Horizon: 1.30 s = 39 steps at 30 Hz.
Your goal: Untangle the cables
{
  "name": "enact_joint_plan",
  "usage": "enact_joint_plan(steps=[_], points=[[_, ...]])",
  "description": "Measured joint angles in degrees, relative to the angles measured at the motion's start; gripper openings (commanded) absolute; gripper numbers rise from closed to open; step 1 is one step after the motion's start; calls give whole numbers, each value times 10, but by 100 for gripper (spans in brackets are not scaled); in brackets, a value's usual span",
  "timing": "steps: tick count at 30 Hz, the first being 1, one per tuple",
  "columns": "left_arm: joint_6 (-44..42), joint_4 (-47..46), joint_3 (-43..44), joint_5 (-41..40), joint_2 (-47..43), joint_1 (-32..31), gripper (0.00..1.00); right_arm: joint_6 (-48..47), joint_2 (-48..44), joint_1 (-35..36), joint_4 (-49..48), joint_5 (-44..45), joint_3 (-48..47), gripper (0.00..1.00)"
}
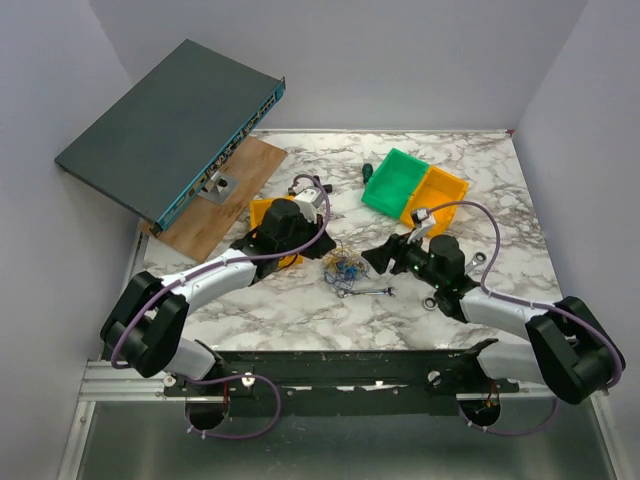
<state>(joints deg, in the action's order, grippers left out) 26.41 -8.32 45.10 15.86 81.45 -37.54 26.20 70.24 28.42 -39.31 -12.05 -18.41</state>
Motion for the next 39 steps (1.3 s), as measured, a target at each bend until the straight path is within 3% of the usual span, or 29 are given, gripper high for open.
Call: enact_joint_plan(steps=[6,18,20,24,27,31,39], points=[[29,-34,-12,9,5,34,0,-3,42,0,-5,-76,-18,64],[39,-45,-15,24,6,37,0,-3,132,2,-9,-144,-70,57],[39,-45,-15,26,8,37,0,-3,150,5,-8,-157,-81,42],[39,-45,-15,29,12,37,0,-4,170,9,3,-163,-97,1],[40,-45,-15,29,12,37,0,-3,170,9,21,-151,-104,1],[41,-47,-24,11,0,37,0,6,121,11,44,-55,-89,1],[50,-57,-103,-106,-120,38,0,105,-105,12,131,377,-12,1]])
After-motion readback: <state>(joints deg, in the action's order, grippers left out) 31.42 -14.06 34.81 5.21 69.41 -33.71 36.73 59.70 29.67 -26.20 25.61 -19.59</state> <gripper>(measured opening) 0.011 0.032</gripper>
